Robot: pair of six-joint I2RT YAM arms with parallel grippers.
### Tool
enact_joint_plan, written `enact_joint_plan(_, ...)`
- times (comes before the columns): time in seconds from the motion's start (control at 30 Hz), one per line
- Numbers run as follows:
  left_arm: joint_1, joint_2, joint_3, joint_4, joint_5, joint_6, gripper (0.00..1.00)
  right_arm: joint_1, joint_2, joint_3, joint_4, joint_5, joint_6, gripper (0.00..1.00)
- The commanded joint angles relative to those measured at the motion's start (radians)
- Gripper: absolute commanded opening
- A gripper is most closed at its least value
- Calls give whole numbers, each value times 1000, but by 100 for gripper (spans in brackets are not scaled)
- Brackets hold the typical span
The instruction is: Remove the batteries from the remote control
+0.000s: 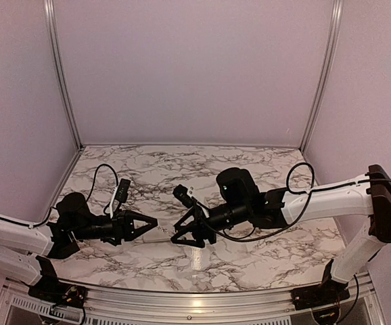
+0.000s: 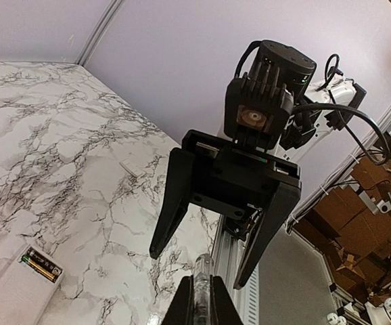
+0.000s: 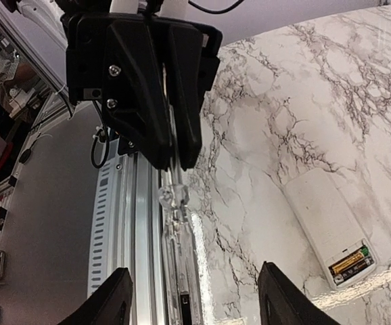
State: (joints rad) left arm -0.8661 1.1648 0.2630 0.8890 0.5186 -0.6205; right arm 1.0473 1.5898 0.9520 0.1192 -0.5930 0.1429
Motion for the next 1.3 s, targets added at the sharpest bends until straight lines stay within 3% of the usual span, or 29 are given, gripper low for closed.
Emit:
enact_joint_plan(0.0, -6, -82, 7, -42, -83, -2, 0, 8, -9, 10, 92, 94, 86, 67)
enact_joint_plan(0.13, -5, -179, -21, -80, -147, -11, 0, 8, -12, -42, 264, 152, 217, 81)
enact_joint_plan(0.43, -5, -299, -52, -135, -232, -32, 0, 10, 20, -166, 752, 80, 446, 84)
enact_joint_plan(0.57, -5, -294, -79, -65, -249, -87, 0, 14, 25, -159, 798, 44, 455, 81)
enact_joint_plan(1.07, -6, -297, -125, 54, -259, -138, 0, 71, 120, -104, 867, 216, 505, 80)
enact_joint_plan(1.27, -5, -270, -140, 120, -254, -164, 0, 105, 163, -100, 979, 269, 508, 78)
